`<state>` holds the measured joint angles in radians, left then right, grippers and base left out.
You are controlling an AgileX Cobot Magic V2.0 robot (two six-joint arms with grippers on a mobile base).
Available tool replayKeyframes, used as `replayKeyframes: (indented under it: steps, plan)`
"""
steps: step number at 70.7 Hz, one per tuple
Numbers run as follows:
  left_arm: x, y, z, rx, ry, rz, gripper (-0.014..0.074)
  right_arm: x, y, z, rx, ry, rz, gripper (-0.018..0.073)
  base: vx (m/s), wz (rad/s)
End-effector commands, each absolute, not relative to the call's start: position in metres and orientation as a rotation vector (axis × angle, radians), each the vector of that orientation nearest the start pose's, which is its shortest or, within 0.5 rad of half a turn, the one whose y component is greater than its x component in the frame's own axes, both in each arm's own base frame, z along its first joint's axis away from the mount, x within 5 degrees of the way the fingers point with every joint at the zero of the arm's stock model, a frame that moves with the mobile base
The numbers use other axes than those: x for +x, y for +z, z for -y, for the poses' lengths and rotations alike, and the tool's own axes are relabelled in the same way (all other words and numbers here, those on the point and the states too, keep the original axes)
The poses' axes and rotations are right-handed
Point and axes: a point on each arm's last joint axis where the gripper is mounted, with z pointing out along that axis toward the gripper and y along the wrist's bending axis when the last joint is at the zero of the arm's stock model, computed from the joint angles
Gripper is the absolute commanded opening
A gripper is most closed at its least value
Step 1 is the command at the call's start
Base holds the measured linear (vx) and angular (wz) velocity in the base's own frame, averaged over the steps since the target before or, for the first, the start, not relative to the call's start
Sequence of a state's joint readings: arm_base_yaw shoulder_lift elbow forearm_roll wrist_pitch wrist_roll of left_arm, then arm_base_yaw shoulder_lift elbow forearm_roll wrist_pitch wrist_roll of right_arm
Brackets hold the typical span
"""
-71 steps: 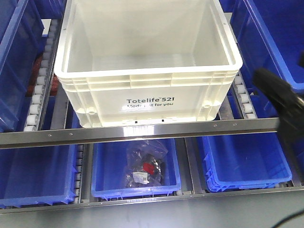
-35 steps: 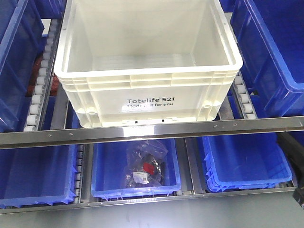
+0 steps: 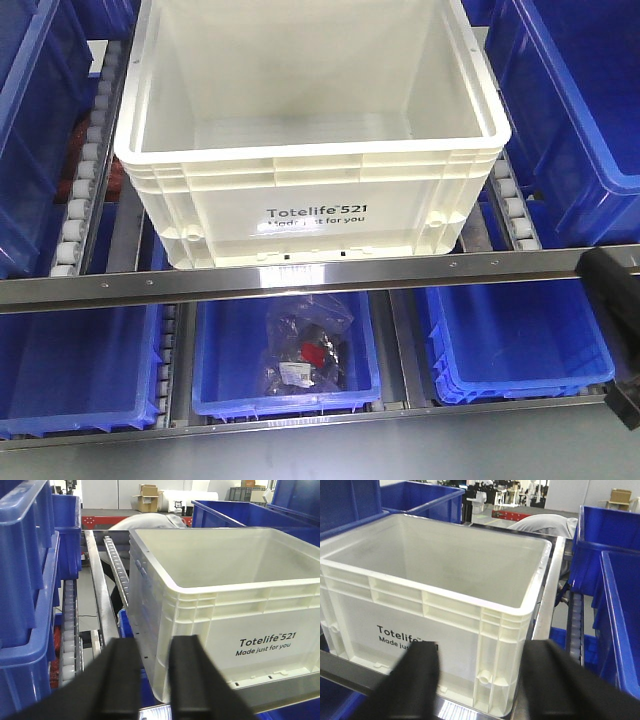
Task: Place moving items into box and shelve
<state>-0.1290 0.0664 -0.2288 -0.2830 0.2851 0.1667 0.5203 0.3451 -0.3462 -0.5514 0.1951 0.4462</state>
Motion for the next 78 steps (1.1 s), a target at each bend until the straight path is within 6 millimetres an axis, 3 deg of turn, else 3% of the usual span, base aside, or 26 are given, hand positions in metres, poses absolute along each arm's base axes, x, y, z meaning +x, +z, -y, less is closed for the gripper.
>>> replayKeyframes:
  steps: [1, 5, 44, 48, 53, 67, 78]
  plan:
    - [0.048, 0.277, 0.012, 0.049, -0.253, -1.504, 0.0000, 0.078, 0.308, -0.038, -0.444, 0.271, -1.495, 0.0156, 0.00, 0.00]
    - [0.048, 0.277, 0.012, 0.049, -0.254, -1.504, -0.0008, 0.078, 0.308, -0.038, -0.443, 0.272, -1.496, -0.0017, 0.00, 0.00]
    - [0.048, 0.277, 0.012, 0.051, -0.250, -1.505, -0.0008, 0.078, 0.308, -0.038, -0.441, 0.273, -1.499, -0.0008, 0.00, 0.00]
    - [0.048, 0.277, 0.011, 0.104, -0.178, -1.500, -0.0007, 0.078, 0.308, -0.038, -0.441, 0.273, -1.499, -0.0008, 0.00, 0.00]
    - [0.049, 0.266, 0.010, 0.143, -0.120, -1.534, -0.0008, 0.078, 0.308, -0.038, -0.441, 0.273, -1.499, -0.0008, 0.00, 0.00]
    - [0.056, 0.192, 0.008, 0.101, -0.102, -1.544, -0.0008, 0.078, 0.308, -0.038, -0.441, 0.273, -1.499, -0.0008, 0.00, 0.00]
    - [0.056, 0.191, 0.008, 0.151, -0.057, -1.565, -0.0007, 0.078, 0.308, -0.038, -0.441, 0.273, -1.498, -0.0008, 0.00, 0.00]
